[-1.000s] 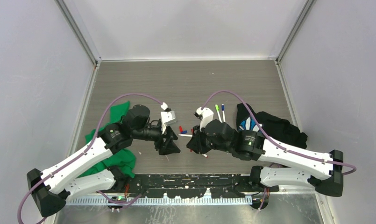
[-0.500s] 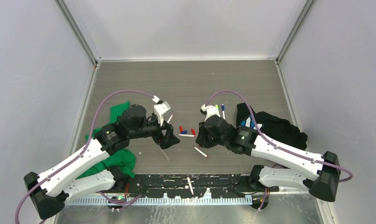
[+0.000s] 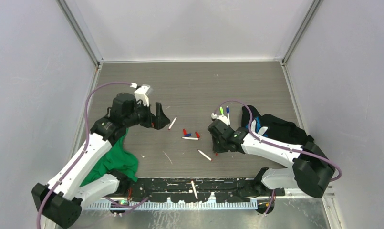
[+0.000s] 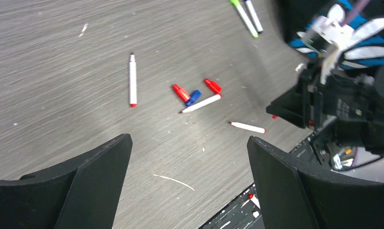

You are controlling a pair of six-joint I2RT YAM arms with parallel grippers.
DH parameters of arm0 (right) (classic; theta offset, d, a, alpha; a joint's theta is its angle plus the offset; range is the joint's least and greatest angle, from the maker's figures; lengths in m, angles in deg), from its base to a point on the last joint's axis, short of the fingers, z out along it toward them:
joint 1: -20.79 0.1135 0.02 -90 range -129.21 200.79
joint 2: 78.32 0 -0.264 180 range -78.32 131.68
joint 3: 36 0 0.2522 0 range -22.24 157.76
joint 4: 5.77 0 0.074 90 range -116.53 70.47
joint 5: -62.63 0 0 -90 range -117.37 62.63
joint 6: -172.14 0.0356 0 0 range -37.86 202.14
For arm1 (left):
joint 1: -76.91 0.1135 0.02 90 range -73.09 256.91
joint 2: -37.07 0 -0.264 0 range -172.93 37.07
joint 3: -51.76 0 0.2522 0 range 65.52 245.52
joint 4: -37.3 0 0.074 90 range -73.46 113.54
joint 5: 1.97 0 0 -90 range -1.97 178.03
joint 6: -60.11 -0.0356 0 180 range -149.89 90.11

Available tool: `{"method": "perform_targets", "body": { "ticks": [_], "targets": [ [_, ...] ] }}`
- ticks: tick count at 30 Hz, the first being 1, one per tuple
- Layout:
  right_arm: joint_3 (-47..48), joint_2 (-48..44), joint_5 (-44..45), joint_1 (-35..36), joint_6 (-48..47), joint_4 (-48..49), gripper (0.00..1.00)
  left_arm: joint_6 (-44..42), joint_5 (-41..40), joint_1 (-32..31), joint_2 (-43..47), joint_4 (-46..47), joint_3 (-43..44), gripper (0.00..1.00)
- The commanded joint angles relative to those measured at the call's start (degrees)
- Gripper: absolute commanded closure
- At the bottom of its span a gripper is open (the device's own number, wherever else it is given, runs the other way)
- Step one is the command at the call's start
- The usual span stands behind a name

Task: Insert the pens into the pen caps
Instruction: Pick up the pen from the center of the board.

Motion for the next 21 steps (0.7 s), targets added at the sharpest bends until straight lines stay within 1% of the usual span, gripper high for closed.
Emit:
{"method": "perform_targets", "body": {
  "ticks": [1,3,5,7,8,10,13,18,21],
  "targets": [
    [-0.36,-2.45,0.50,-0.96,-0.20,6.11,0.99,-0.98,-5.35,1.42,-6.69,-4.49,7.54,0.06],
    [-0.28,-3.39,0.52,-1.25,-0.30,6.41,0.99,-2.01,-5.86,1.43,-12.44,-7.57,10.99,0.07],
    [-0.34,-4.20,0.25,-1.51,-0.56,6.65,0.99,-2.72,-6.45,1.03,-18.93,-10.41,14.67,0.12],
    [-0.69,-5.29,-0.35,-1.55,-0.65,7.17,1.00,-3.56,-9.98,-0.63,-25.49,-13.10,18.02,0.19],
    [-0.91,-6.26,-0.71,-1.55,-0.54,7.65,1.00,-4.38,-12.05,-1.77,-29.38,-14.19,19.78,0.22],
    [-1.49,-7.81,-1.04,-1.54,-0.26,8.33,0.99,-5.12,-15.86,-3.74,-34.29,-16.07,22.33,0.27],
    [-2.04,-9.93,-1.46,-1.59,0.24,9.40,0.99,-5.18,-17.29,-4.82,-39.78,-16.59,24.21,0.32],
    [-2.67,-11.82,-2.23,-1.64,0.75,11.28,0.99,-5.39,-18.56,-6.27,-46.95,-17.50,26.56,0.33],
    [-2.60,-12.46,-2.97,-1.64,0.77,12.09,0.99,-5.78,-21.49,-6.92,-50.35,-18.10,27.85,0.35]
  ]
}}
